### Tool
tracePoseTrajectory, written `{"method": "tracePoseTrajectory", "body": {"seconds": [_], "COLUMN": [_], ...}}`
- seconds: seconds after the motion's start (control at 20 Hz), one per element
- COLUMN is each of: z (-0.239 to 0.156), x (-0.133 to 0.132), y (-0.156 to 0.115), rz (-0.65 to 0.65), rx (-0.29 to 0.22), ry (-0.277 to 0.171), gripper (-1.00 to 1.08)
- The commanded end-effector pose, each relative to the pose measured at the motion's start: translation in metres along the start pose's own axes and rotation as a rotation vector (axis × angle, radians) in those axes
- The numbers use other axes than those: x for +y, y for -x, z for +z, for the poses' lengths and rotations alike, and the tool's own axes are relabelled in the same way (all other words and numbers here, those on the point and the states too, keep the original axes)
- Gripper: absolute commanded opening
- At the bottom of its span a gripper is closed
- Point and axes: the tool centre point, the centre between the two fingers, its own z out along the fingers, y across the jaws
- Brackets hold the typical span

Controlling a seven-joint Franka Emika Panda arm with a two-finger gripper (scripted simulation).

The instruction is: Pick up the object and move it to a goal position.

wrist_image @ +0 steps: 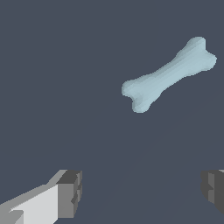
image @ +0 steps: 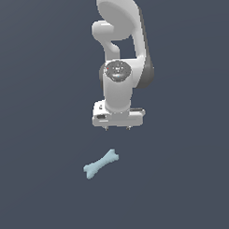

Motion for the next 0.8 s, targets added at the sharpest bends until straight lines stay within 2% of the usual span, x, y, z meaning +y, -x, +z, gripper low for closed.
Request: {"method": "tracePoseTrajectory", "body": {"seconds": [0.0, 0.75], "z": [0.003, 0.036], "x": [0.004, 0.040], "y": [-0.006, -0.061], "rz": [0.045, 0.491], "rx": [0.000, 0.002], "ry": [-0.002, -0.013], "gripper": [1.00, 1.00]}}
